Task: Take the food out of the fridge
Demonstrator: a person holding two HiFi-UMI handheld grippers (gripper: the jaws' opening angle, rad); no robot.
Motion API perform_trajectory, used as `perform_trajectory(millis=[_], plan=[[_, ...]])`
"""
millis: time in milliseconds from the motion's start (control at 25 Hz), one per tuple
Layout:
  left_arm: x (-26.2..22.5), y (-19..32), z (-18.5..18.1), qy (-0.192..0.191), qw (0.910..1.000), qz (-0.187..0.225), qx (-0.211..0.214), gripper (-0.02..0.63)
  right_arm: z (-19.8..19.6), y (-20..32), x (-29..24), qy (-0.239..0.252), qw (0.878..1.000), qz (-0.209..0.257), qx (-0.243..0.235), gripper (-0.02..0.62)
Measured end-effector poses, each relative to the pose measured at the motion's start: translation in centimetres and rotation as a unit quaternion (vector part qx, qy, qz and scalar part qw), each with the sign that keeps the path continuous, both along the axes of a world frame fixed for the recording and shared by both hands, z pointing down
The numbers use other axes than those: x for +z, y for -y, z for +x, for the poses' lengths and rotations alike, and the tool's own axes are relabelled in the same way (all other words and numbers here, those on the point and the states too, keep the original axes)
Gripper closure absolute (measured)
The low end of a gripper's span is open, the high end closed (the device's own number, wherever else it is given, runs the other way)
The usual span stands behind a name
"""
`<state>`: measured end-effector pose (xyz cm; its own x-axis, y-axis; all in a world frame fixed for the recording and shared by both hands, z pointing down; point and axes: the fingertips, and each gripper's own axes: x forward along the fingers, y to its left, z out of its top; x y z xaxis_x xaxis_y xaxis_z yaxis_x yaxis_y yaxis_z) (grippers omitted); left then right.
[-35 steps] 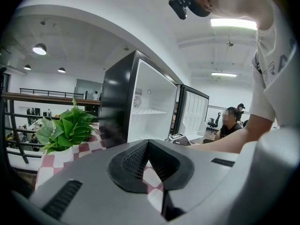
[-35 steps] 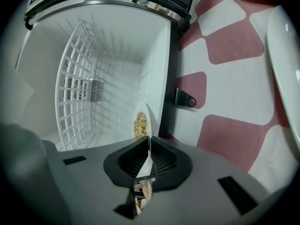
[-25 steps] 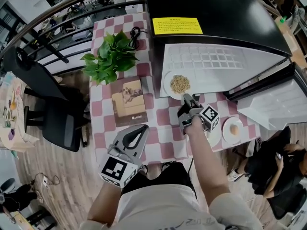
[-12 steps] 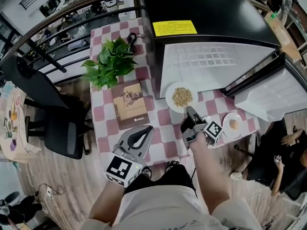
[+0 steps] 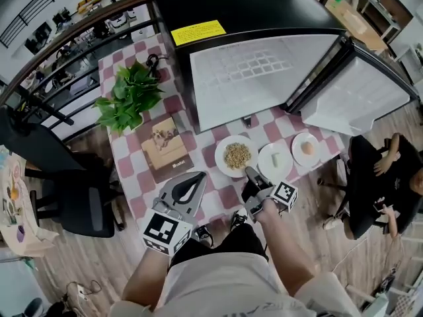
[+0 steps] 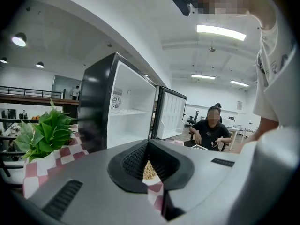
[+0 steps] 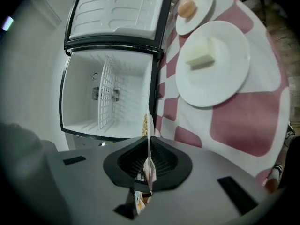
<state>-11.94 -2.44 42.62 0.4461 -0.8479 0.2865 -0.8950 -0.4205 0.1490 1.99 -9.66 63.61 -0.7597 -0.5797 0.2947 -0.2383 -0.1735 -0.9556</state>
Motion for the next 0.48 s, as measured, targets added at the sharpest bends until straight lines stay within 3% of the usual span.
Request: perform_trajectory(millis=[480], plan=[[-0.1,-1.5,1.9,0.001,0.9992,0.001,0.039,0.604,2.3,-5.0,4.1,-0.03,0.998,-0.05,0.011,0.563]])
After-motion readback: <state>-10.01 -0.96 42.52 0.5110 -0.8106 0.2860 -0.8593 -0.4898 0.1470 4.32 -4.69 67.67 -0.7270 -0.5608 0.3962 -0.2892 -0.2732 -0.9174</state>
